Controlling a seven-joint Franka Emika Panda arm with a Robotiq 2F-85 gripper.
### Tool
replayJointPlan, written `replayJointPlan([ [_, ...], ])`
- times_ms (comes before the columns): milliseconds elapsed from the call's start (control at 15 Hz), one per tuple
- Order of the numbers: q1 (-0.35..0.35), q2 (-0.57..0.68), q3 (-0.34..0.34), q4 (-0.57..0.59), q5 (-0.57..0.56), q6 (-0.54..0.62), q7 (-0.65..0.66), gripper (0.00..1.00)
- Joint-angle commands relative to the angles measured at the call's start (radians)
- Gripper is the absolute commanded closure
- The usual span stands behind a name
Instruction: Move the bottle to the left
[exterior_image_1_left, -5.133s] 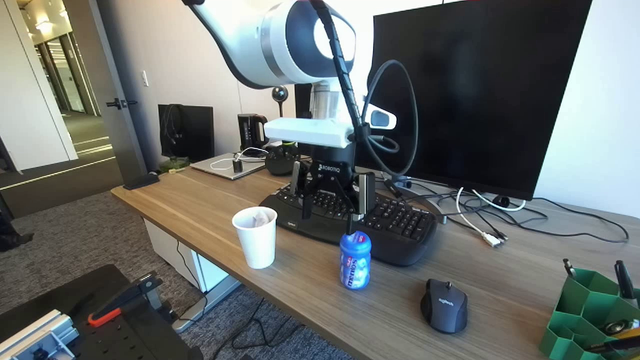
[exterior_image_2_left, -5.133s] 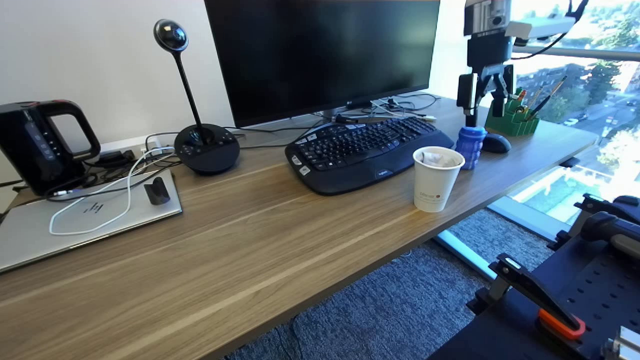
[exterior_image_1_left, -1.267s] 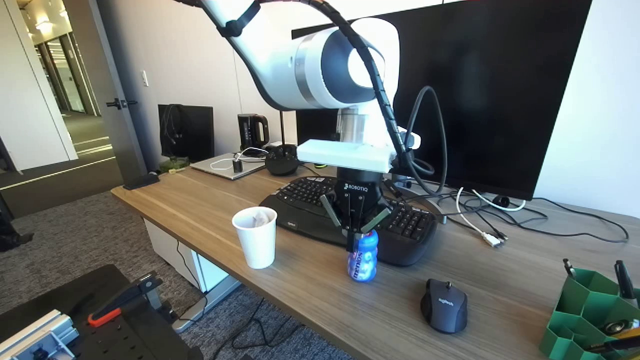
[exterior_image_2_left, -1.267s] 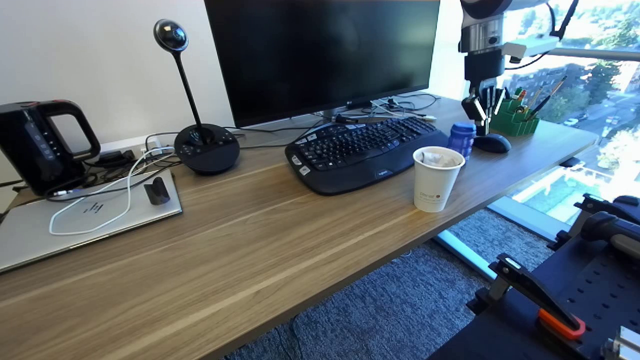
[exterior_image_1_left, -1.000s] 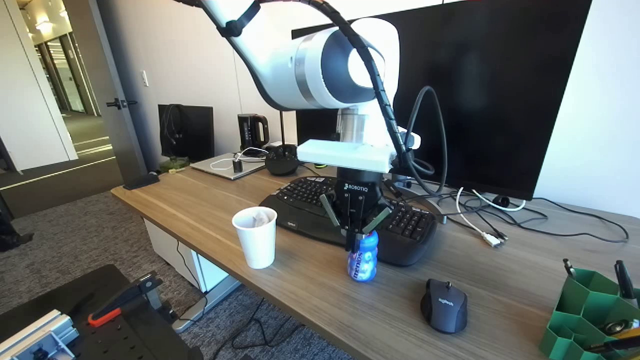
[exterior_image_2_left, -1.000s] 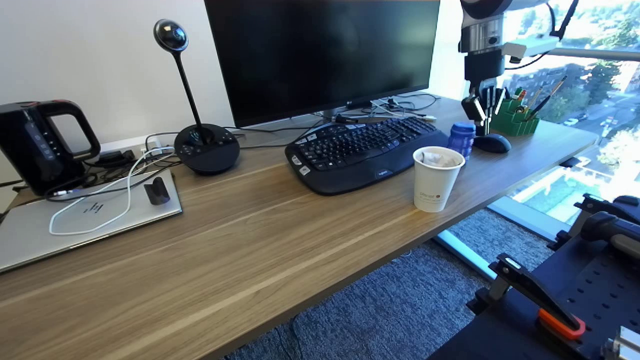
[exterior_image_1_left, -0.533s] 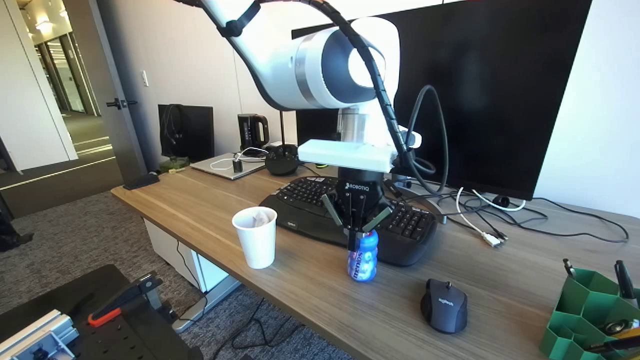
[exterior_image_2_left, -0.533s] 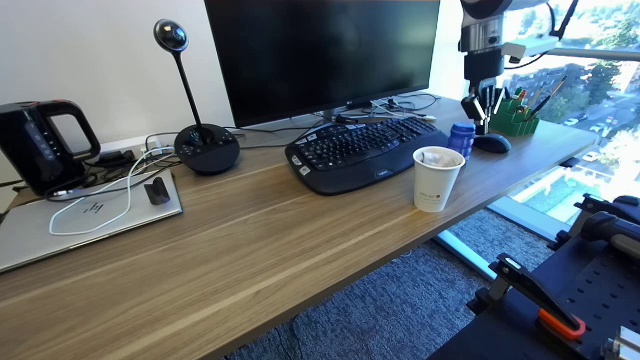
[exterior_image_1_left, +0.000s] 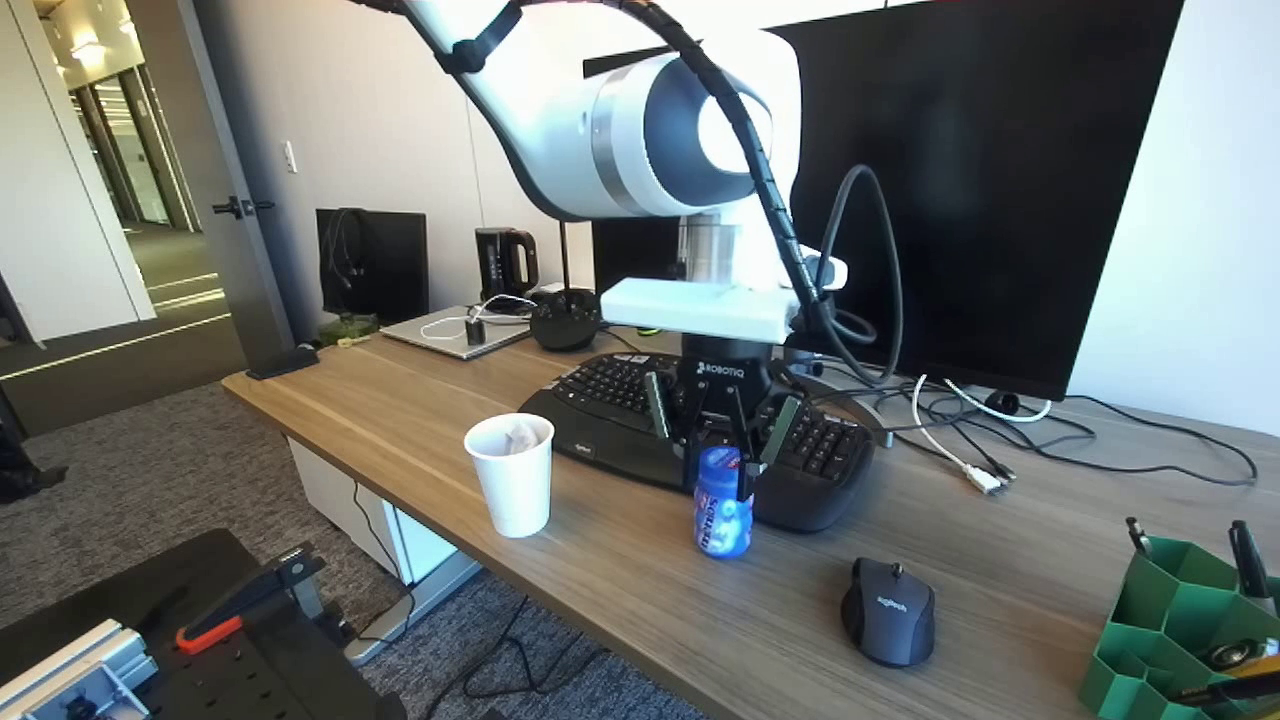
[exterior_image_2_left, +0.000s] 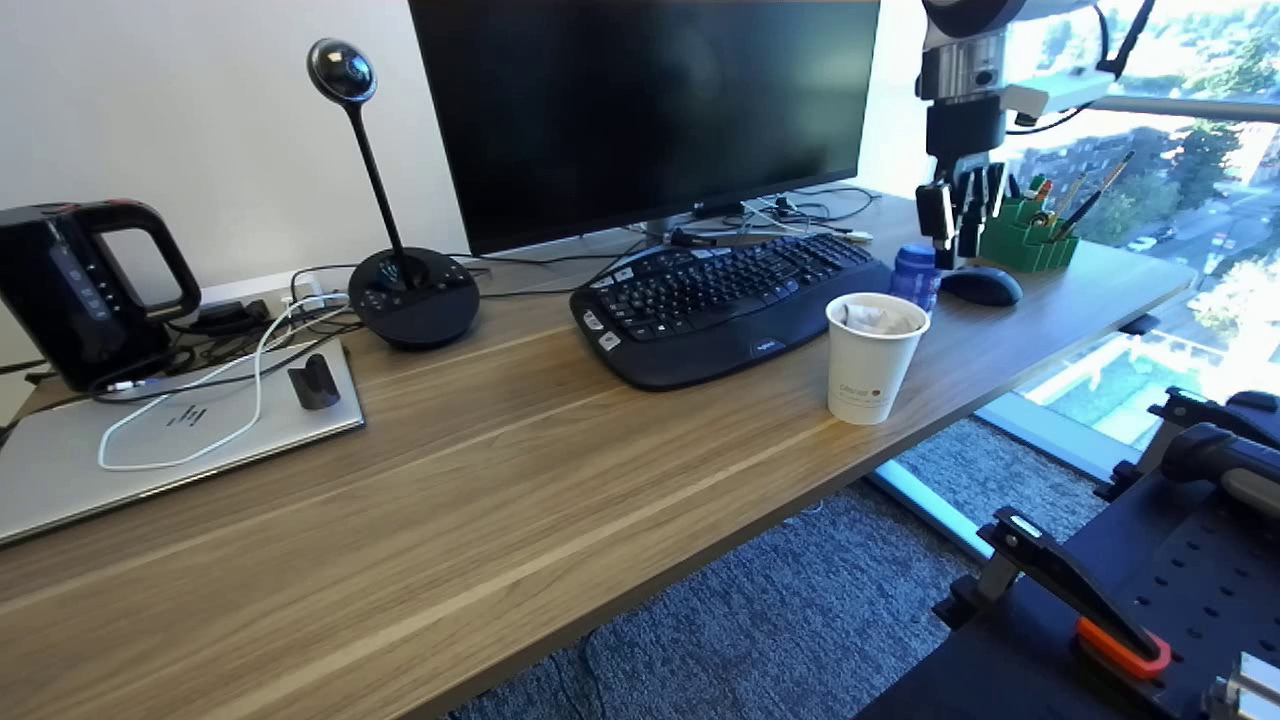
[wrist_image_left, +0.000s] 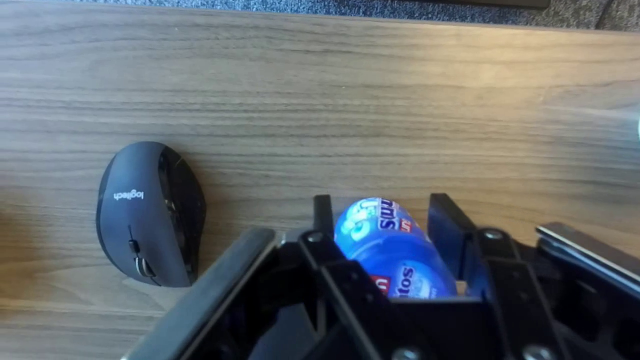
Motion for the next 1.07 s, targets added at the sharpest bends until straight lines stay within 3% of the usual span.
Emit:
replayJointPlan([
  [0,-0.006,-0.014,0.002,-0.004,-0.015,0.017,-0.012,0.16],
  [133,-0.006,-0.013,0.002,-0.004,-0.015,0.02,-0.011,0.02],
  [200,-0.006,-0.012,0.001,-0.002,-0.014,0.02,-0.01,0.0],
  [1000,0.009,-0.018,0.015,0.033,-0.01,0.026,-0.006,0.0],
])
